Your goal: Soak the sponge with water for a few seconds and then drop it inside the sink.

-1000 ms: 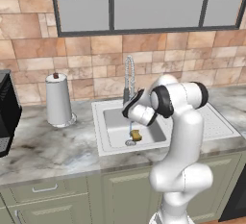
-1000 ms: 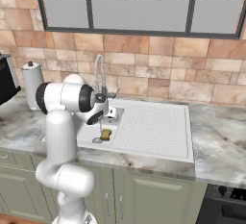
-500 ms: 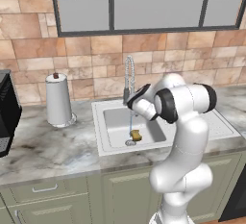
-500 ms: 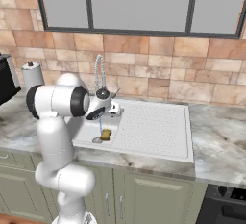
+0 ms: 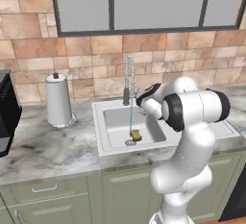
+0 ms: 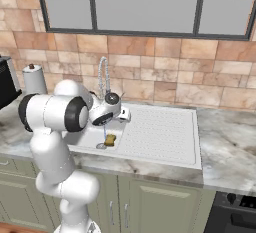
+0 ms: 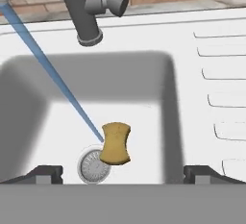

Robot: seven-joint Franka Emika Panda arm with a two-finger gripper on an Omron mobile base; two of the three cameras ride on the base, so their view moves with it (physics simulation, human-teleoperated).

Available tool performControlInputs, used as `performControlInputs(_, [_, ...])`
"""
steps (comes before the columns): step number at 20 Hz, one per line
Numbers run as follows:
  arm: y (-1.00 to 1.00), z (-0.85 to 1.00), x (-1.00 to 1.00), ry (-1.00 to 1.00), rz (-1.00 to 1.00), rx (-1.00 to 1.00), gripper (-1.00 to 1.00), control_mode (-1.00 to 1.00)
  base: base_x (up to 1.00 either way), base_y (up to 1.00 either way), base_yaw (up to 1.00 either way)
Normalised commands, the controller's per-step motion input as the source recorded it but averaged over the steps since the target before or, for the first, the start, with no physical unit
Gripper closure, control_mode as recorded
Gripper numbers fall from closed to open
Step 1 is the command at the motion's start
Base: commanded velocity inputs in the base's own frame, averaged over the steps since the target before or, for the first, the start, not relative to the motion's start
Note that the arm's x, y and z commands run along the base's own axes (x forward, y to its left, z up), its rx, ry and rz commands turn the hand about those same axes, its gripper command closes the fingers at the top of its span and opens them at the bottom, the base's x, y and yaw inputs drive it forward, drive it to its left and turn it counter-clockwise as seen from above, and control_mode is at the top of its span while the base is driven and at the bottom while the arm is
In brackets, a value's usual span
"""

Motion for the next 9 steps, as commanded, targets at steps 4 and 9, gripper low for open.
performControlInputs(4, [-0.46, 0.32, -0.15, 0.0, 0.0, 0.0, -1.0, -1.0, 0.0, 0.0, 0.0])
performControlInputs(9, [-0.39, 0.49, -0.05, 0.0, 0.0, 0.01, -1.0, -1.0, 0.0, 0.0, 0.0])
